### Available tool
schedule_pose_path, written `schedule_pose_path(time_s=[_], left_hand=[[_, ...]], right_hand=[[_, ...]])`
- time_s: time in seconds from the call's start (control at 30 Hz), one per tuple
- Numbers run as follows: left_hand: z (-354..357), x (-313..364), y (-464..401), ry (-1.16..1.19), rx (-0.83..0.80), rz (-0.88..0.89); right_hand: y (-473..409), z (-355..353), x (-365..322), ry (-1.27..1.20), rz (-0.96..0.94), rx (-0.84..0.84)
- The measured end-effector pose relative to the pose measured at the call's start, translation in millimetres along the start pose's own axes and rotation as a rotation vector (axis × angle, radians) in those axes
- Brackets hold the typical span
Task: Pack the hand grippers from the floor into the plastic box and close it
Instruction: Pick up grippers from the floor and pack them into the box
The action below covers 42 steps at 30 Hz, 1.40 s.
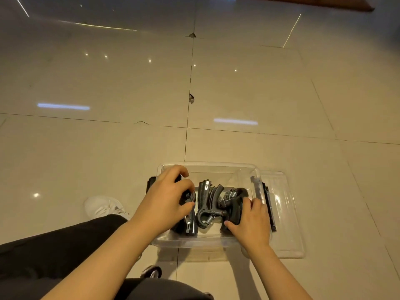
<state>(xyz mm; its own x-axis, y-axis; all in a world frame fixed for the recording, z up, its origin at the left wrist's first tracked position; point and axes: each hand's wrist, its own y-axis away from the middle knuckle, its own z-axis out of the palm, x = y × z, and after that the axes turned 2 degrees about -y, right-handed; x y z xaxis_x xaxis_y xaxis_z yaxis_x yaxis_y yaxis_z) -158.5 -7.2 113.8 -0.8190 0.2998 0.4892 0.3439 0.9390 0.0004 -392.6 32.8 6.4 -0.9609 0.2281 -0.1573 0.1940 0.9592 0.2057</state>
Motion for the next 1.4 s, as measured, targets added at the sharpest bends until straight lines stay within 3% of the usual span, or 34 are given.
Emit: schedule_pose_path(time_s=[0.13, 0.3, 0.6, 0.83, 0.93, 1.07, 1.23, 1.4], left_hand=[[7.8, -2.0, -0.4, 0.002, -0.068, 0.040], [11.0, 1.8, -3.4, -0.031, -0.076, 0.103], [6.2, -8.6, -2.4, -0.018, -0.036, 0.064], [10.7, -12.3, -3.0, -0.008, -0.073, 0.045], [12.6, -14.4, -2.4, 0.014, -0.079, 0.017], [11.6, -16.0, -3.0, 0.077, -0.063, -0.061], [10.2, -15.2, -6.5, 0.125, -0.027, -0.097], [4.7, -15.7, -6.1, 0.220, 0.000, -0.142]], right_hand=[[-15.4, -10.2, -13.7, 0.311, 0.028, -0.227], [-24.4, -9.8, -22.8, 0.482, 0.052, -0.407], [-13.4, -7.3, -15.0, 0.262, 0.091, -0.256], [-27.4, 14.0, -24.3, 0.442, 0.092, -0.586], [-29.7, 14.1, -24.6, 0.408, 0.096, -0.527], [-36.1, 16.4, -21.8, 0.360, -0.104, -0.514], [-29.9, 24.0, -9.1, 0.209, -0.062, -0.582], [-33.9, 19.8, -13.2, 0.253, -0.059, -0.592]])
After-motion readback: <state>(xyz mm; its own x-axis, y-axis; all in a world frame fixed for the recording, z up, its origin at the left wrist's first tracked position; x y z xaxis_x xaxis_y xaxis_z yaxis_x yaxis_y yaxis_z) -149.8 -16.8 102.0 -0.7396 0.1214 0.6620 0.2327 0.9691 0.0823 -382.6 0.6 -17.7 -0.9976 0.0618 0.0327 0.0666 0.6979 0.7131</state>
